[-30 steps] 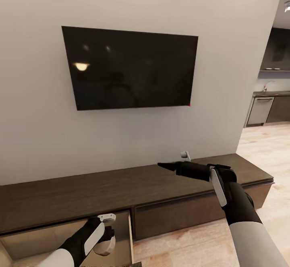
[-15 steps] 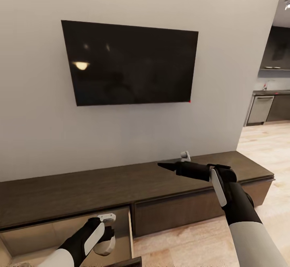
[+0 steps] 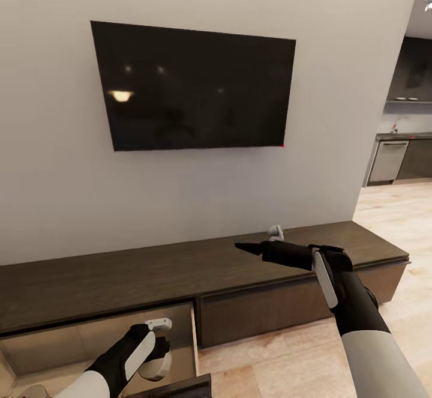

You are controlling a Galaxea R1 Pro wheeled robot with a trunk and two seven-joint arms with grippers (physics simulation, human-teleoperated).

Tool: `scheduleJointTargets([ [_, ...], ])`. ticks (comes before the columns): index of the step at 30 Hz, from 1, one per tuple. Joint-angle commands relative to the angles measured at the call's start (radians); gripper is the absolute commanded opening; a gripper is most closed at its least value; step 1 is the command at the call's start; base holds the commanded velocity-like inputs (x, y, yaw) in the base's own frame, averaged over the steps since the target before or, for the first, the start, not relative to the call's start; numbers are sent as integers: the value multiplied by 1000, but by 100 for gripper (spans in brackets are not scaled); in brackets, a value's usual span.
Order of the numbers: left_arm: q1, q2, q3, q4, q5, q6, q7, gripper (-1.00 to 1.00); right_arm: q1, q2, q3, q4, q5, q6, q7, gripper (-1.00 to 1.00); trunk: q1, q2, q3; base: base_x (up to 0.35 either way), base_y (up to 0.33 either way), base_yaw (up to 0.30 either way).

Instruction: Place each of the two pumpkins and all three candles from the living room inside a cabinet in the living room (use any cabinet), then make sure every cabinet is closed, and position the cauldron so it is next to a table in the living room.

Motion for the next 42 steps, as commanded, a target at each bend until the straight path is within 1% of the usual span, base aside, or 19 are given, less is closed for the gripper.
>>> scheduleJointTargets([
  [1,-1,0,-5,-2,8,2,8,-100,-1,0,-1,0,-1,4,2,100,4,-8,-4,0,0,0],
  [9,-1,1,-5,-2,10,2,8,-100,-1,0,-1,0,-1,4,2,100,4,-8,-4,2,0,0],
  [20,-1,-1,-8,-1,9,2,7,-100,-1,0,-1,0,-1,5,3,100,4,-8,-4,103,0,0],
  [27,-1,-1,-9,-2,8,2,8,-100,-1,0,-2,0,-1,5,3,100,4,-8,-4,26,0,0],
  [42,-1,-1,-8,-1,8,2,8,-100,-1,0,-2,-2,-1,5,2,100,61,-113,-51,0,0,0],
])
